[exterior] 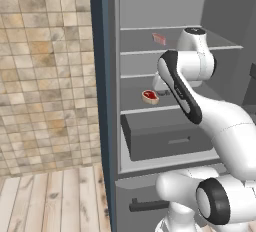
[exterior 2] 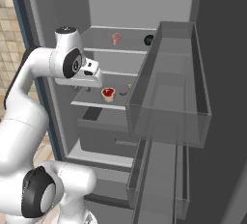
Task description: Place one eggplant and one steak in each tupperware on the nearby counter, to pack two identical lunches.
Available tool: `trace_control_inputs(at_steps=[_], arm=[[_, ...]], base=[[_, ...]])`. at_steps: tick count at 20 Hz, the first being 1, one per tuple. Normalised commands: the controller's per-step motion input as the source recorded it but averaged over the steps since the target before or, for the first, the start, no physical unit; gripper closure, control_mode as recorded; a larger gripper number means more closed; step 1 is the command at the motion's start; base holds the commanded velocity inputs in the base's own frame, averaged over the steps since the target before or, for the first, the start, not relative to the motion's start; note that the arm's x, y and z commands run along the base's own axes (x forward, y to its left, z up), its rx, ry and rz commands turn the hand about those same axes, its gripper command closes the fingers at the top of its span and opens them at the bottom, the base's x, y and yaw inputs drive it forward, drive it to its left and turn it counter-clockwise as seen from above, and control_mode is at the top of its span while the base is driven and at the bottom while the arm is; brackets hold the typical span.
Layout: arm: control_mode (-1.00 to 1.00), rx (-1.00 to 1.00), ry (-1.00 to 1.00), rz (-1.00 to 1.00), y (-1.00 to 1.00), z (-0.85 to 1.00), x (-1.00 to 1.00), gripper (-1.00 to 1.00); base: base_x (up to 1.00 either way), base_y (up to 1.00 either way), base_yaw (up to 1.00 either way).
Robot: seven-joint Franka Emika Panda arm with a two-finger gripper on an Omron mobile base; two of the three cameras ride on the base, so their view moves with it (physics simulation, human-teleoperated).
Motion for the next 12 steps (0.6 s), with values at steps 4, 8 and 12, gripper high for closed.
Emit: trace_control_inputs(at_steps=[4,8,12], arm=[[-1.00,0.00,0.00,0.00,0.00,0.00,-0.10,-1.00],[-1.00,0.00,-0.09,0.00,-0.09,0.03,-0.25,-1.00],[-1.00,0.00,-0.13,0.00,-0.19,0.24,-0.37,-1.00]], base=[[0.00,0.00,0.00],[0.00,0.00,0.00],[0.00,0.00,0.00]])
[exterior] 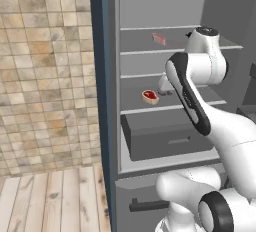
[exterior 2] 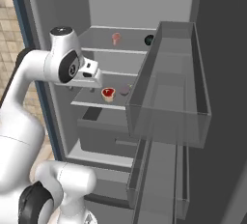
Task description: Place one eggplant and one steak in each tupperware on the nearby counter, to pack two identical lunches.
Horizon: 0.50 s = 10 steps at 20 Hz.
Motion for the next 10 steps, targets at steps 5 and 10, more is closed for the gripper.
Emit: trace_control_inputs(at_steps=[5,10], arm=[[-1.00,0.00,-0.16,0.00,-0.17,0.34,-0.28,-1.00],[-1.00,0.00,-0.15,0.00,0.00,0.58,-0.03,-1.00]], base=[[0.00,0.00,0.00],[0.00,0.00,0.00]])
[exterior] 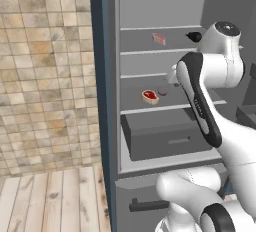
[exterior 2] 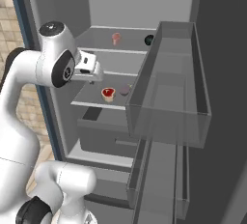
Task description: Place one eggplant and one steak in each tupperware on the nearby counter, to pack two identical lunches.
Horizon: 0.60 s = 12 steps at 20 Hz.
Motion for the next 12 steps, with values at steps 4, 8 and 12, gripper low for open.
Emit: trace_control_inputs(at_steps=[4,8,12], arm=[[-1.00,0.00,-0.18,0.00,-0.02,0.74,0.00,-1.00],[-1.00,0.00,-0.17,0.00,0.00,0.71,0.00,-1.00],[-1.00,0.00,-0.07,0.00,-0.05,0.43,0.03,-1.00]], base=[[0.00,0.00,0.00],[0.00,0.00,0.00],[0.00,0.00,0.00]])
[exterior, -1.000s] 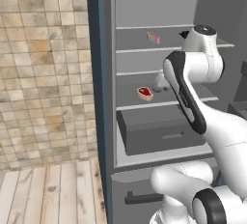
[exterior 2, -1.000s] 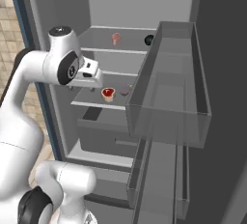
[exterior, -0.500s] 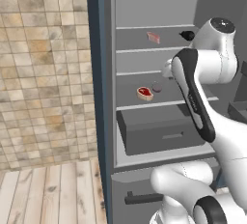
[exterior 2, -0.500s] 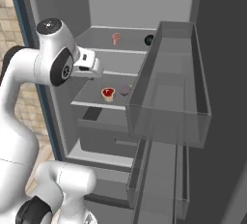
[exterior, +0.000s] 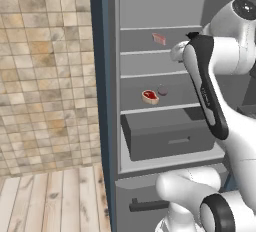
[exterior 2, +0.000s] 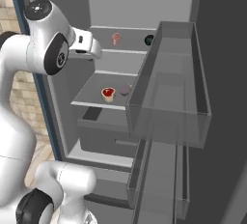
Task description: Place one eggplant and one steak in each tupperware on the nearby counter, to pack two identical lunches.
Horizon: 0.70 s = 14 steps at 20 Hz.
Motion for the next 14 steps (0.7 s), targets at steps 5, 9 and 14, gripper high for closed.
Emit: trace_control_inputs(at_steps=[5,9,14], arm=[[-1.00,0.00,0.00,-0.01,-0.17,0.08,0.27,-1.00],[-1.00,-0.02,-0.04,0.00,-0.21,-0.03,0.42,-1.00],[-1.00,0.00,-0.11,0.00,-0.03,-0.05,0.45,-1.00]], base=[[0.00,0.00,0.00],[0.00,0.00,0.00],[0.00,0.00,0.00]])
